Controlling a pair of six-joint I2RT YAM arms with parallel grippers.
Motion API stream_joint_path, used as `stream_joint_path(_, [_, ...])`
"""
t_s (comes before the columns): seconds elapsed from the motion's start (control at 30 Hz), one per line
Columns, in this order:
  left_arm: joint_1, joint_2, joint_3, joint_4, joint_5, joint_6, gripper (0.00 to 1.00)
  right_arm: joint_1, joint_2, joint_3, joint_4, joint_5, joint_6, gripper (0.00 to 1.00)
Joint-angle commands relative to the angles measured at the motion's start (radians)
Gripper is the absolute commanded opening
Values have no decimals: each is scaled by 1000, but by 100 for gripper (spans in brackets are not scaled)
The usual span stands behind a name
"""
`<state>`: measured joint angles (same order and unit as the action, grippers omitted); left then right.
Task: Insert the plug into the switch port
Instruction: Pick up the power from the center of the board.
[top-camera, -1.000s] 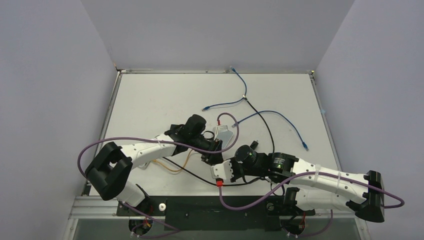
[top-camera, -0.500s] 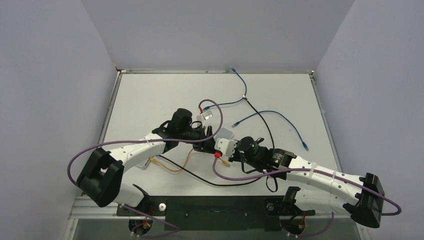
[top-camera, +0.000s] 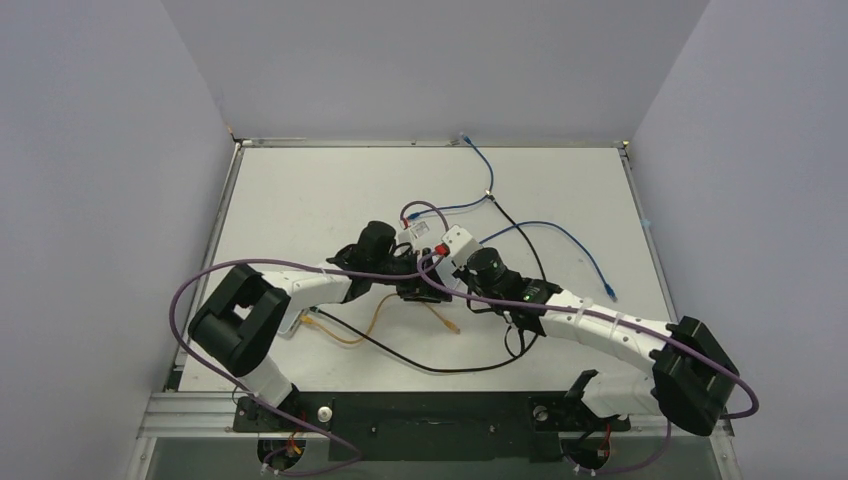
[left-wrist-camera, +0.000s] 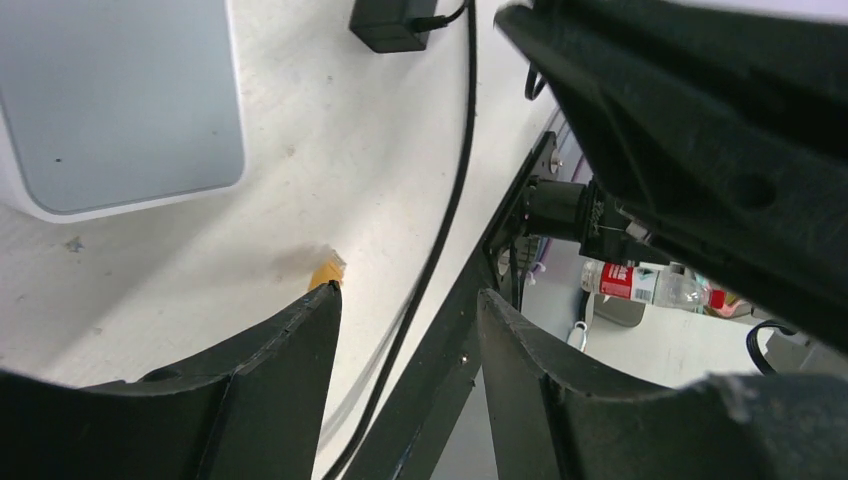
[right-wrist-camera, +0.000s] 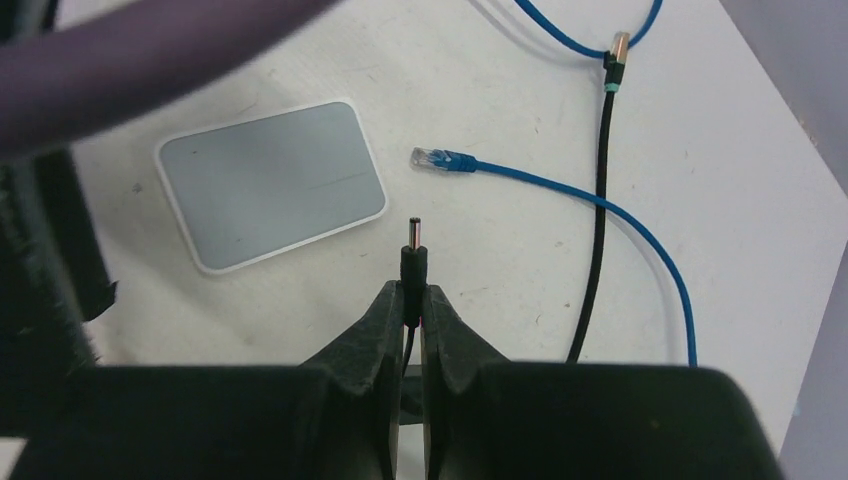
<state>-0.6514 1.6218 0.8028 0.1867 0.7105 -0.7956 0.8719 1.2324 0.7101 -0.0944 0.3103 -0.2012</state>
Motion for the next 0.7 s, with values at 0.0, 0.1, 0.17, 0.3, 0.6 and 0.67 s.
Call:
stream_joint_path(0.0, [5, 34, -20, 139, -27, -43, 50, -60, 67, 44, 155, 26, 86, 0])
stream_joint_path(0.1, [5, 61, -41, 159, -44, -45, 50, -112, 129, 48, 203, 1, 98, 0])
stream_joint_path(0.17, [8, 77, -55, 166, -59, -50, 50, -137, 169, 61, 215, -37, 103, 0])
stream_joint_path(0.3, [20, 97, -92, 208, -88, -70, 50, -186, 230, 76, 244, -92, 123, 0])
stream_joint_path(0.6, [51, 160, -130, 239, -138, -76, 50, -250, 359, 162, 218, -232, 111, 0])
stream_joint_path(0.67, [57, 168, -139, 249, -143, -82, 50, -262, 386, 182, 204, -258, 100, 0])
